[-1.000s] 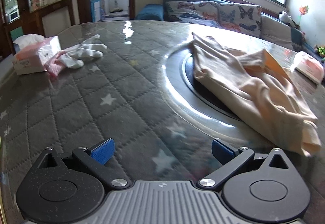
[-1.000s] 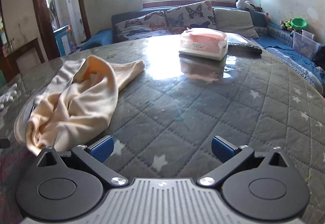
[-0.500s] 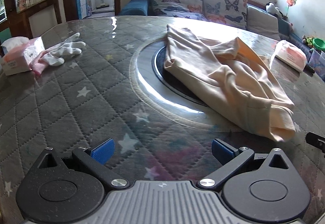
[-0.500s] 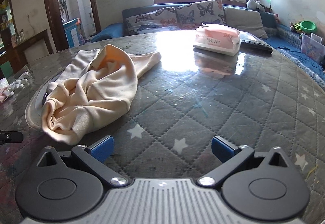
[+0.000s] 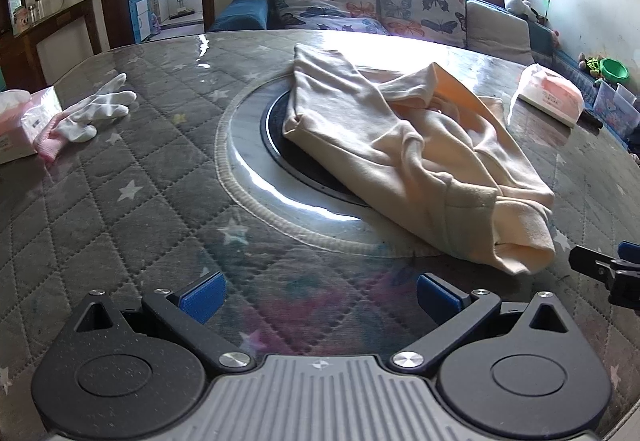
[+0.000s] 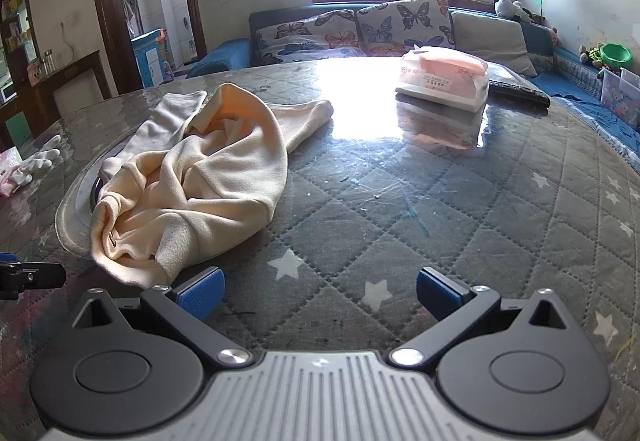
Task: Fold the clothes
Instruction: 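Move both grippers toward the crumpled cream sweatshirt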
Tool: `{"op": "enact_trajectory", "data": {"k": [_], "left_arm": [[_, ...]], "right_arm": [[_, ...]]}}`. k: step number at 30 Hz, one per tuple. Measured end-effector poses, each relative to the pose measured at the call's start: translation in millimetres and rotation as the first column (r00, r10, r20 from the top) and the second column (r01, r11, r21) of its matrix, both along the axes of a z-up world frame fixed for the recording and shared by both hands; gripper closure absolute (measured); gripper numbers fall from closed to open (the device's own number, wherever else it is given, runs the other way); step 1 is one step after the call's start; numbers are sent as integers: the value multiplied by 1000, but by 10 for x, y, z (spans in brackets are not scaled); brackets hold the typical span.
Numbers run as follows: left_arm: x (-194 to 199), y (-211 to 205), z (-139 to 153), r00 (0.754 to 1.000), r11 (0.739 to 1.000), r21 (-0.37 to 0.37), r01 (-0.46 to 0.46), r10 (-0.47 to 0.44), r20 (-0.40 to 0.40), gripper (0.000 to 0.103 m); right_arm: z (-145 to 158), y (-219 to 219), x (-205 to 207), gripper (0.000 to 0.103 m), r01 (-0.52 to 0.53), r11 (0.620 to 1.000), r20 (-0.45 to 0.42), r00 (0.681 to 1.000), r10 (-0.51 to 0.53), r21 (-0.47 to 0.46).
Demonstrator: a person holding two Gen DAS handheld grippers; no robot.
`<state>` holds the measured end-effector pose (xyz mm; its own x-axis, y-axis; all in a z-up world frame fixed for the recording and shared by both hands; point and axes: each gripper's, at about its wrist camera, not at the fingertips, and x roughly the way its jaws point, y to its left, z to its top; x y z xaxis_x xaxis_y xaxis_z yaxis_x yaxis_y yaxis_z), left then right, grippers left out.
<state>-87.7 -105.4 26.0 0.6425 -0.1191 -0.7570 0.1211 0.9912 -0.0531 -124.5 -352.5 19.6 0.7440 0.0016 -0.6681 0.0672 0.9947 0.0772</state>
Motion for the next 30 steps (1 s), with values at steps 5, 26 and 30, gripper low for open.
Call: {"op": "enact_trajectory", "data": {"k": [5,26,30], "left_arm": [[39,-54,6,1000,1000,4,7,-7,-5,0],[304,-137,176,1000,1000,1,13,-13,-2,0],[369,-169,193,1000,1000,2,13,-13,-5,0]], "right_arm": [[15,28,42,0,-6,1000,1,1000,6,0],[106,91,334,1,-50,999,3,999,50,6],[106,93,394,1,-54,998,1,999,54,12]]}}
